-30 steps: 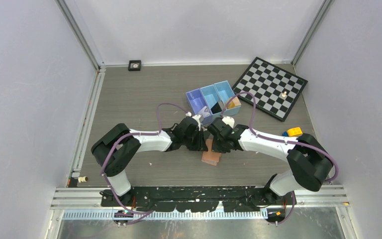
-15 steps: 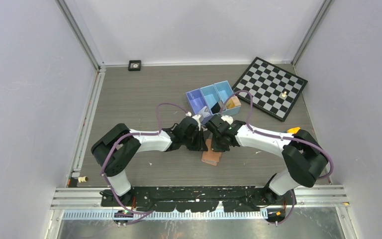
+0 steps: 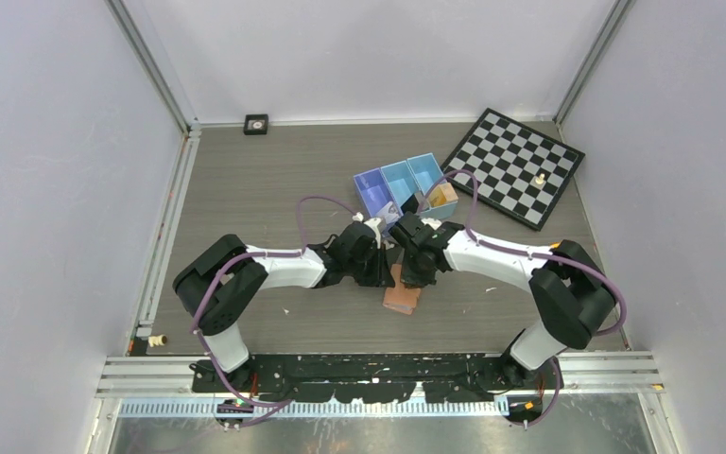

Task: Put the credit cards into the card holder
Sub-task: Close the card holder at the center of the board.

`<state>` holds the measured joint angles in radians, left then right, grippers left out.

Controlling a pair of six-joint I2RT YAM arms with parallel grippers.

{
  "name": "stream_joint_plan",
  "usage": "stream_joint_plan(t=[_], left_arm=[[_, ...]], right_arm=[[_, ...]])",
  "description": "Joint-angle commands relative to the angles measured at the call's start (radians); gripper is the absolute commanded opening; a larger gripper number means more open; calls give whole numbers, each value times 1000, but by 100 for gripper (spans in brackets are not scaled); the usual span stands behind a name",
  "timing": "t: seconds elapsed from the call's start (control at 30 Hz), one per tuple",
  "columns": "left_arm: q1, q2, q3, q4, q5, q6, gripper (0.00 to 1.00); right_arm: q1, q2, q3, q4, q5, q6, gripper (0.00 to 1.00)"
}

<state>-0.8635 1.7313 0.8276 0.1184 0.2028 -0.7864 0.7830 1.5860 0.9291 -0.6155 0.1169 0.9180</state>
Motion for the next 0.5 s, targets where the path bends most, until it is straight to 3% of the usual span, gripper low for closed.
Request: stream_joint_plan(t=[0.0, 0.47], left_arm=[[-17, 31, -31, -10, 4, 6, 0], [-17, 33, -57, 31, 27, -6, 0]], right_arm=[[-6, 127, -23, 98, 38, 17, 1], [-35, 217, 21, 83, 59, 22, 1]])
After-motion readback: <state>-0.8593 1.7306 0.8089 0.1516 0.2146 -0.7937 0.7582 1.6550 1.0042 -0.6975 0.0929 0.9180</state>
